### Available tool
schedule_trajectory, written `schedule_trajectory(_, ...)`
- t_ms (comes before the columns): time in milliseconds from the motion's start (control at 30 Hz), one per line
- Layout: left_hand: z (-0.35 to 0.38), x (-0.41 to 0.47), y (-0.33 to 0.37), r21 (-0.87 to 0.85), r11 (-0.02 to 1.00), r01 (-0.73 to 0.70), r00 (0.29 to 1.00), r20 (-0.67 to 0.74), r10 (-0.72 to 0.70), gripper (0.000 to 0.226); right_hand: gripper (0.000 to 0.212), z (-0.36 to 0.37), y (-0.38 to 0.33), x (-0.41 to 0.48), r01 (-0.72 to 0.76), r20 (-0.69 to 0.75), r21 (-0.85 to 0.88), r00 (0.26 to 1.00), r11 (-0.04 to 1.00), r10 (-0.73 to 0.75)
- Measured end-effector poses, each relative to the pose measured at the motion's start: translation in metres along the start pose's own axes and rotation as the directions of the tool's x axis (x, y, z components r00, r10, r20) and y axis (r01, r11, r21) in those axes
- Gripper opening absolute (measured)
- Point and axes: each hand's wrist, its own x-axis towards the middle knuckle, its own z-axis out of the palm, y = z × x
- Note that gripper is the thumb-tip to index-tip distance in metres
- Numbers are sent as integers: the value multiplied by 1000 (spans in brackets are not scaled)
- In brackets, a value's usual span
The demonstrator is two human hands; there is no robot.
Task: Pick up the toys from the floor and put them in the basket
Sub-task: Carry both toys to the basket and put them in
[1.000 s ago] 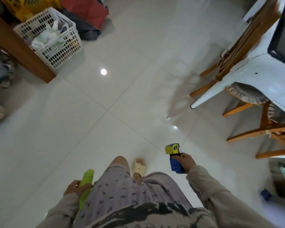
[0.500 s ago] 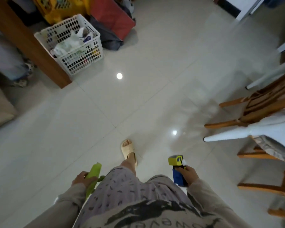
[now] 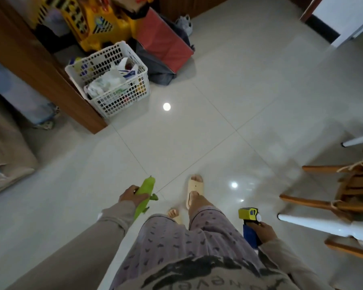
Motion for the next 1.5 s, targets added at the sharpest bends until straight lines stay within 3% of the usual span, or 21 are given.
schedule_trajectory(200,-15,29,44,-168,982,88,995,-27,-94,29,36,22,-133,33,90,83,-121,993,988,-80)
schedule_trajectory(333,-24,49,64,-217,947,237,963,-78,-259,44,36,34,-243,46,214,177,-336,971,917,-162)
schedule_trajectory(500,-41,70,89,-259,915,310,944,-30,-328,60,35,55,-368,53,353,295,-457,926,817,-235)
schedule_trajectory(600,-51,78,102,-337,884,324,937,-12,-348,89,33,77,-430,50,405,347,-473,902,782,-257)
schedule_trajectory(733,-73,95,116,-413,834,367,912,-18,-410,85,15,114,-501,46,448,410,-449,872,773,-268)
schedule_trajectory(1000,-159,159,153,-386,837,388,912,26,-410,78,16,187,-590,48,428,416,-423,875,799,-249)
schedule_trajectory(1100,-213,188,173,-404,836,372,913,-4,-408,70,16,203,-606,50,356,356,-374,908,856,-222)
schedule_trajectory(1300,-313,258,221,-382,893,238,943,-128,-306,40,39,226,-634,59,299,277,-454,943,840,-186)
schedule_trajectory(1433,-355,288,253,-378,903,206,952,-134,-273,43,40,235,-658,59,235,237,-472,962,850,-134)
schedule_trajectory(1500,-365,304,265,-365,907,210,955,-125,-271,34,38,243,-677,65,218,238,-494,965,842,-111)
